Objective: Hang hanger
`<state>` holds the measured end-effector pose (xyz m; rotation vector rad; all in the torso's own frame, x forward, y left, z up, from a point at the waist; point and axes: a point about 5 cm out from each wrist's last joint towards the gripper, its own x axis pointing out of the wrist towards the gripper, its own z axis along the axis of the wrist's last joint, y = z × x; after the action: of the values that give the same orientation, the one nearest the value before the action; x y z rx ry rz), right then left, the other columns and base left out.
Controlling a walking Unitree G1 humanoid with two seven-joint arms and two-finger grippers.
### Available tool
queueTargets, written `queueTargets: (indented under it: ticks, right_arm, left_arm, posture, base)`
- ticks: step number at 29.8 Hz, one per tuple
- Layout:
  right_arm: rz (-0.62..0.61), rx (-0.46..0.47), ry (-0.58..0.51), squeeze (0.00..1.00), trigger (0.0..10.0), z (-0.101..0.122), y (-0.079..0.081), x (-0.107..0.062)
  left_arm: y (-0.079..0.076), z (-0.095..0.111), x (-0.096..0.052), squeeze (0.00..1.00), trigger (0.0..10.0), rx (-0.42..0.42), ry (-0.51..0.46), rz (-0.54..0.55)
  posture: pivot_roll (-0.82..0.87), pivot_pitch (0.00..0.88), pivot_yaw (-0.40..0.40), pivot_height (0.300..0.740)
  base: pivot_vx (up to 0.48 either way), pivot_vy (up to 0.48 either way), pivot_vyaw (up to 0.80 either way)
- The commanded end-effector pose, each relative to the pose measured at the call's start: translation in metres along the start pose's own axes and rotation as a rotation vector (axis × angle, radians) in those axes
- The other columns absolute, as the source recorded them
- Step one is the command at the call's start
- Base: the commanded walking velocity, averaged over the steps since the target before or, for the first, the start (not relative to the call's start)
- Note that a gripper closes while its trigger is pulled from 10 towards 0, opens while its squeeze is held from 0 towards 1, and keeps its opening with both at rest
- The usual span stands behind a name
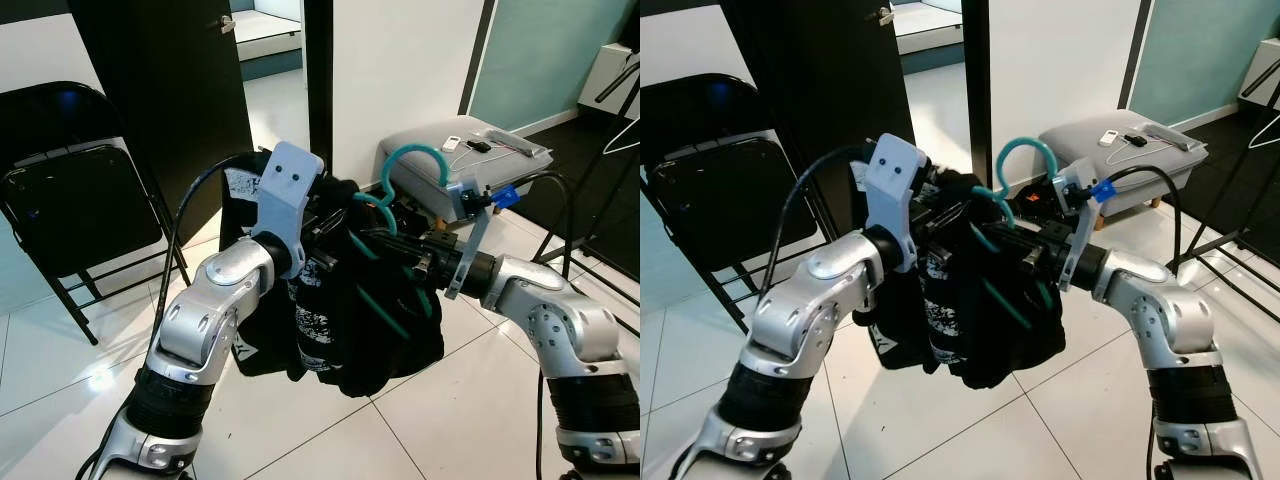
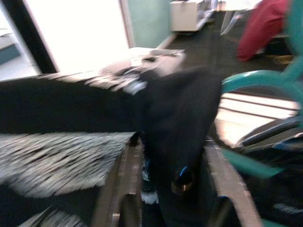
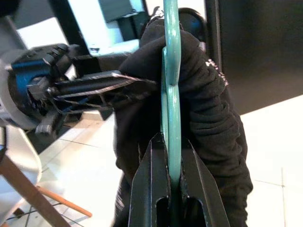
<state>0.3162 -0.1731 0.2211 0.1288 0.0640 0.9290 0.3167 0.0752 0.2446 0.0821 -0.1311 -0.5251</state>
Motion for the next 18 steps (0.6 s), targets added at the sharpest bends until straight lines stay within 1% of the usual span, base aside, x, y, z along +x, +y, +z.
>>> queueTargets:
  ticks: [1,2,3,14,15,18]
  right_arm:
    - [-0.003,-0.018,-0.053,0.00,10.0,0.0081,-0.0006,-0.0012]
    - [-0.002,-0.018,-0.054,0.00,10.0,0.0085,-0.0003,-0.0015]
    - [-0.001,-0.017,-0.055,0.00,10.0,0.0085,-0.0001,-0.0018]
    - [0.011,-0.010,-0.055,0.00,10.0,0.0076,0.0021,-0.0025]
    - [0.012,-0.012,-0.057,0.00,10.0,0.0088,0.0021,-0.0026]
    - [0.011,-0.015,-0.058,0.00,10.0,0.0105,0.0018,-0.0029]
  left_arm:
    - [0.0071,-0.0039,-0.0010,1.00,10.0,0.020,0.020,0.039]
    - [0.0065,-0.0044,-0.0006,0.13,10.0,0.019,0.025,0.030]
    - [0.0060,-0.0045,-0.0007,0.00,10.0,0.017,0.027,0.023]
    - [0.0039,-0.0076,-0.0006,0.00,10.0,-0.008,0.031,0.014]
    - [0.0036,-0.0085,-0.0005,0.00,0.0,-0.010,0.030,0.016]
    - [0.0046,-0.0102,-0.0007,0.00,0.0,-0.010,0.033,0.022]
  posture:
    - [-0.06,0.000,0.036,0.740]
    - [-0.06,0.000,0.036,0.740]
    - [-0.06,0.000,0.036,0.740]
    - [-0.07,0.004,0.037,0.740]
    - [-0.08,0.003,0.035,0.740]
    - [-0.08,0.003,0.035,0.740]
  base:
    - [0.000,0.000,0.00]
    - [0.000,0.000,0.00]
    - [0.000,0.000,0.00]
    - [0.000,0.000,0.00]
    - [0.000,0.000,0.00]
    - [0.000,0.000,0.00]
